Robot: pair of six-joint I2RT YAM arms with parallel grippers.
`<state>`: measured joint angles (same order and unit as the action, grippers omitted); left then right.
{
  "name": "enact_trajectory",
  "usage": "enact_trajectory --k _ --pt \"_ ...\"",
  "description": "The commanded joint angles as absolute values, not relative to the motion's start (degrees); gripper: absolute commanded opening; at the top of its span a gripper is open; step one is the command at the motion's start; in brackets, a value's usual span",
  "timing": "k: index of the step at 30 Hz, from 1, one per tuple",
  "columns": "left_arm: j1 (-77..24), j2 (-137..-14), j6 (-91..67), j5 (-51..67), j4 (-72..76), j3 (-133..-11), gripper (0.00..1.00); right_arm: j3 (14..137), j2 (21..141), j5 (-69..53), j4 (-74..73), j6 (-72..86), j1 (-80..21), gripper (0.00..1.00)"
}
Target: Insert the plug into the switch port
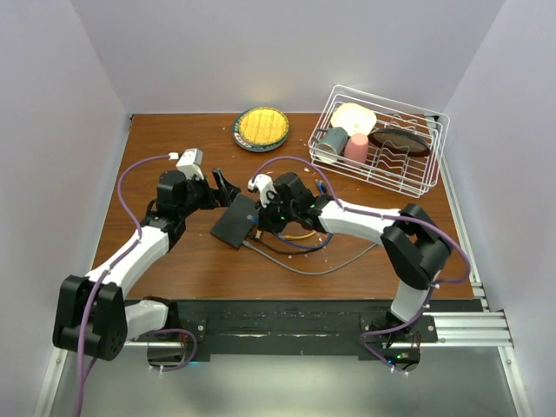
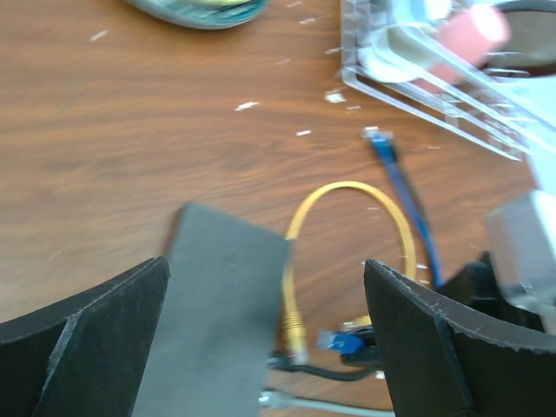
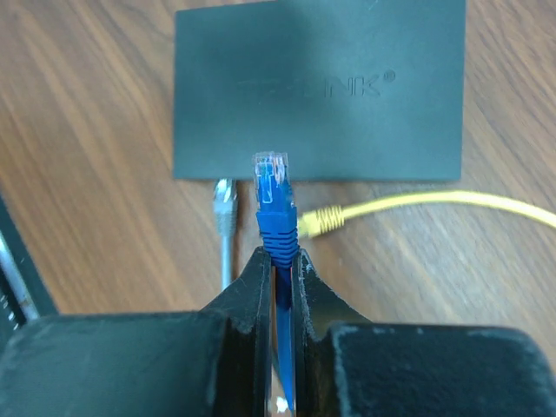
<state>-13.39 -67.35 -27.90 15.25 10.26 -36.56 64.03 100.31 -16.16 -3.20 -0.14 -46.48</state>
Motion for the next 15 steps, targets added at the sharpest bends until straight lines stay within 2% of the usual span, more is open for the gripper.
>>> enact_trajectory --k 1,9,15 --pt "-10.6 -69.7 -28.2 13.7 9.5 -37.4 1.0 68.6 103.7 -17.7 2.3 2.1 -46.4 0.0" --pt "-10.1 -72.9 -28.1 14.0 10.6 -37.0 1.0 69.1 108.4 -21.4 7.9 4.9 -46.5 0.0" --pt "-9.7 -74.2 -27.8 13.6 11.0 -36.7 1.0 64.6 109.7 -22.1 10.7 4.3 -46.4 0.0"
